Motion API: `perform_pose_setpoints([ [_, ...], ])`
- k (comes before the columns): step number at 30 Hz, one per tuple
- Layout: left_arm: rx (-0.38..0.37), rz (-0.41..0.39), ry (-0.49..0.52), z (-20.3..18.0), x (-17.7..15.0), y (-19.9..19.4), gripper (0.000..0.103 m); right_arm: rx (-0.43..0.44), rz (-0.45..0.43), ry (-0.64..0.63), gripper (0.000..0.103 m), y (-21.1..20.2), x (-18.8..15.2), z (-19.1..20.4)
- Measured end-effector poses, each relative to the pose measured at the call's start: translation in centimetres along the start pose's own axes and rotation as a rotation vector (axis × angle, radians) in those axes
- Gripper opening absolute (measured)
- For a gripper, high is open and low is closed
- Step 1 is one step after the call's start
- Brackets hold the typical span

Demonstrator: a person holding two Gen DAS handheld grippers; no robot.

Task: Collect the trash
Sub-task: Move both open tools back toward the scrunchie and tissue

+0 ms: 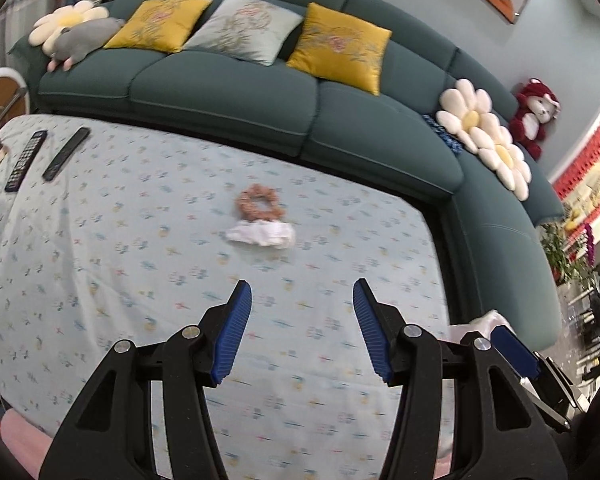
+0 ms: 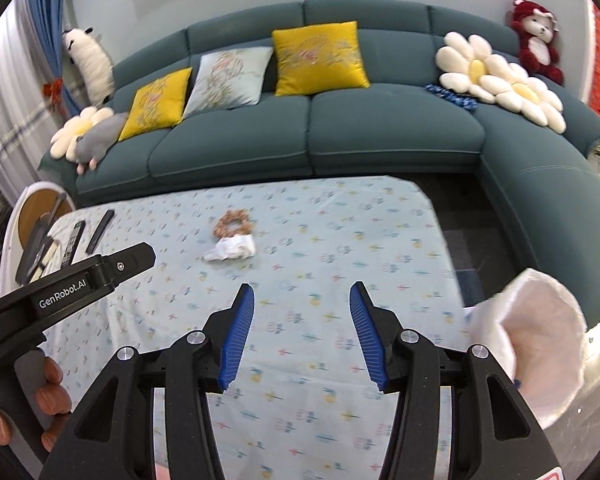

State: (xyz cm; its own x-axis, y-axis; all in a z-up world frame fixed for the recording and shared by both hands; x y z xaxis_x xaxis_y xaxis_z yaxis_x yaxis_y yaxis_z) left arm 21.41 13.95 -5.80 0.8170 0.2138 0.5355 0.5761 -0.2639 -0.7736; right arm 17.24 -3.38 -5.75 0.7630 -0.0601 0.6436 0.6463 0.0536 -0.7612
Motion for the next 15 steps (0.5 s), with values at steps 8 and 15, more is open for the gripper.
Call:
perform_pose_setpoints([
  [8, 0.127, 0.044, -0.033, 7.3, 2.5, 4.0, 0.067, 0.060, 0.084, -0.017, 0.056, 7.3, 0.5, 4.7],
  [15, 0.154, 0.095, -0.059, 10.3, 5.6, 9.5, 0.070, 0.088, 0.146, -0.013, 0.056, 15.3, 1.8, 6.8],
])
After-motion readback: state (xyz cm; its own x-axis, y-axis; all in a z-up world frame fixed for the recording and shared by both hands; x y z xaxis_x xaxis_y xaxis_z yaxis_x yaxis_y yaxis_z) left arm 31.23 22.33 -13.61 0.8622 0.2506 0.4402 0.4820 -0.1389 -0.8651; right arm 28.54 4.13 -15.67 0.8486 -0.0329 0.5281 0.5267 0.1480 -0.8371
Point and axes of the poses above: each gripper's, at about its wrist camera, not at the fingertips, and y roughly the way its jaws point, z to its left, x to its top, the point moved 3 cm from there along y, roughly the way its jaws point, and after that the axes turned 4 degrees about -y, right-handed, at the moved point
